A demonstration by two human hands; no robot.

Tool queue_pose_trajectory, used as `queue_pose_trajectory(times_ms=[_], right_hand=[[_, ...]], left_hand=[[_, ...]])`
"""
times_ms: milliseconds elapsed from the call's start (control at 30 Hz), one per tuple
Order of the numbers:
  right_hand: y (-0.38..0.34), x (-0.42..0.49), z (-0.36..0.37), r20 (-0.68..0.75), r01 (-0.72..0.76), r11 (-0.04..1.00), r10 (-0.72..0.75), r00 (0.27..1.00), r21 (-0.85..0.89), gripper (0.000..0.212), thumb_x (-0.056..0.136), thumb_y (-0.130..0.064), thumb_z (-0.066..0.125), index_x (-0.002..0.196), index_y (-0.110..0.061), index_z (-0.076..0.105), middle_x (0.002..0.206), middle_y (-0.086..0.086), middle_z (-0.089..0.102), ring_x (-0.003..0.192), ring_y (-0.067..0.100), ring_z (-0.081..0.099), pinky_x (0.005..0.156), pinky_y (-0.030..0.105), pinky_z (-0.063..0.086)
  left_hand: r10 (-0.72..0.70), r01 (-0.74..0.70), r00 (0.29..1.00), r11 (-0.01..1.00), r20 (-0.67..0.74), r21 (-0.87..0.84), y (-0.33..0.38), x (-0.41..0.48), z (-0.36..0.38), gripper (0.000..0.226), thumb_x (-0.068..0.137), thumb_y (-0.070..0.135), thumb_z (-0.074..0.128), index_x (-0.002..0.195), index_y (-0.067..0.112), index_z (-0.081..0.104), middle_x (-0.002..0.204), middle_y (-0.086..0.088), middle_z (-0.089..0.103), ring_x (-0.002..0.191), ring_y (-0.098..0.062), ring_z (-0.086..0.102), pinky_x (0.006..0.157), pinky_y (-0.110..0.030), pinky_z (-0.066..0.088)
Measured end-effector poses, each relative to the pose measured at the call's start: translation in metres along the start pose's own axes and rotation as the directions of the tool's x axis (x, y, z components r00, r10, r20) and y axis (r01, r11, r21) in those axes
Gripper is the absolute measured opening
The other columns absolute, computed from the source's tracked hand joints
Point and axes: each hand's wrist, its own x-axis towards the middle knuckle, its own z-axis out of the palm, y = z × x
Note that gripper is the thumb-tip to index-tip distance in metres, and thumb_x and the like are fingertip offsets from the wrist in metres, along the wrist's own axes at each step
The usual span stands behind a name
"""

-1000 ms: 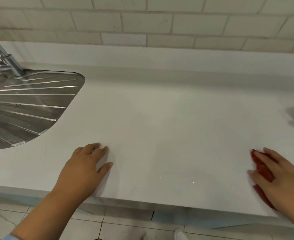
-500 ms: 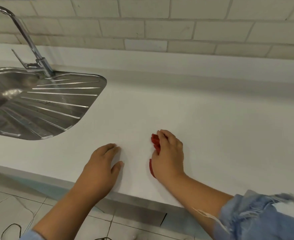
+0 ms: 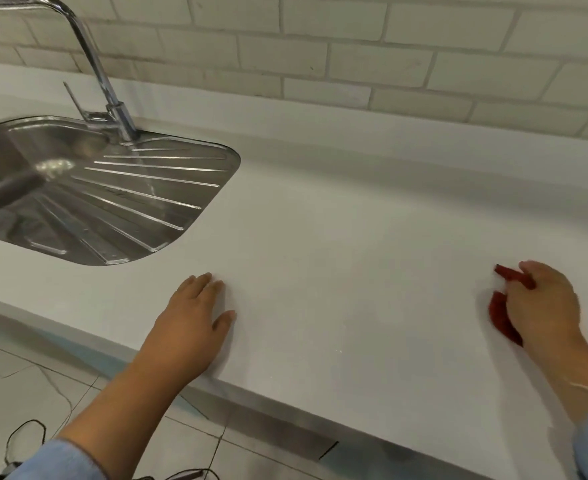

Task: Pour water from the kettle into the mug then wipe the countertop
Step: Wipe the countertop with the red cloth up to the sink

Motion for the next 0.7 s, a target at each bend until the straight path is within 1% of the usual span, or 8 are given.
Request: queue_pose_trajectory(times_ms=[67,133,300,400,467,533,600,700], right_hand=[[0.008,0.0,0.009,0.02,0.077,0.96,-0.074,0.997,-0.27,0.045,0.089,-0.022,0.048,0.132,-0.008,0.05,0.146,0.014,0.041,0.135,0.034,0.034,0.114,0.044,0.025],[-0.004,-0.005,0.027,0.026,0.156,0.919,-0.157,0.987,-0.362,0.049,0.088,-0.026,0.051,0.132,-0.006,0.05,0.147,0.019,0.038,0.135,0.037,0.031,0.114,0.042,0.025],[-0.075,-0.031,0.09,0.12,0.402,0.864,-0.384,0.916,-0.303,0.048,0.09,-0.021,0.05,0.135,-0.006,0.048,0.148,0.016,0.038,0.131,0.037,0.033,0.11,0.033,0.022],[-0.115,-0.042,0.124,0.177,0.488,0.869,-0.47,0.865,-0.078,0.044,0.092,-0.016,0.046,0.136,-0.01,0.048,0.147,0.008,0.04,0.124,0.007,0.036,0.108,0.016,0.022],[-0.137,-0.04,0.137,0.238,0.433,0.891,-0.453,0.859,0.133,0.041,0.091,-0.006,0.047,0.132,-0.008,0.053,0.142,0.007,0.045,0.112,-0.013,0.041,0.101,0.002,0.019],[-0.149,-0.03,0.141,0.277,0.294,0.894,-0.393,0.877,0.338,0.039,0.088,0.005,0.046,0.124,-0.003,0.057,0.135,0.011,0.052,0.118,0.011,0.051,0.106,0.015,0.027],[-0.153,-0.01,0.129,0.281,0.111,0.847,-0.293,0.914,0.52,0.038,0.086,0.009,0.045,0.119,-0.003,0.06,0.125,0.018,0.06,0.101,0.025,0.056,0.098,0.033,0.038],[-0.138,0.029,0.088,0.227,0.091,0.888,-0.212,0.95,0.45,0.033,0.078,-0.008,0.05,0.096,-0.024,0.072,0.099,0.007,0.068,0.08,0.019,0.057,0.08,0.036,0.048]], left_hand=[[-0.015,0.015,1.0,0.999,0.019,0.031,0.0,0.001,0.003,0.059,0.094,0.043,0.041,0.145,0.018,0.027,0.157,-0.001,0.02,0.144,-0.019,0.016,0.115,-0.035,0.02],[-0.017,0.014,0.999,0.998,0.038,0.067,0.0,0.003,0.004,0.06,0.094,0.045,0.036,0.146,0.018,0.023,0.158,0.0,0.016,0.145,-0.02,0.013,0.115,-0.034,0.019],[-0.024,0.017,0.998,0.995,0.066,0.101,0.0,0.005,0.002,0.061,0.094,0.047,0.034,0.147,0.022,0.019,0.158,0.003,0.012,0.146,-0.018,0.01,0.116,-0.034,0.018],[-0.026,0.019,0.997,0.995,0.071,0.098,0.0,0.005,0.0,0.061,0.094,0.048,0.034,0.147,0.024,0.017,0.158,0.005,0.011,0.146,-0.016,0.009,0.116,-0.033,0.017],[-0.022,0.015,0.997,0.995,0.08,0.097,-0.001,0.004,-0.001,0.061,0.094,0.049,0.033,0.148,0.025,0.016,0.158,0.007,0.01,0.146,-0.015,0.008,0.116,-0.033,0.017],[-0.012,0.003,0.996,0.995,0.089,0.098,-0.005,0.004,-0.003,0.06,0.094,0.049,0.034,0.147,0.027,0.017,0.158,0.008,0.011,0.145,-0.014,0.01,0.116,-0.032,0.018],[0.002,-0.008,0.997,0.996,0.076,0.085,-0.008,0.006,-0.006,0.056,0.094,0.046,0.037,0.146,0.029,0.024,0.156,0.009,0.019,0.143,-0.015,0.018,0.114,-0.032,0.022],[-0.003,0.0,0.999,0.998,0.039,0.057,-0.011,0.013,-0.009,0.052,0.093,0.041,0.043,0.142,0.026,0.034,0.152,0.008,0.03,0.139,-0.016,0.028,0.111,-0.031,0.028]])
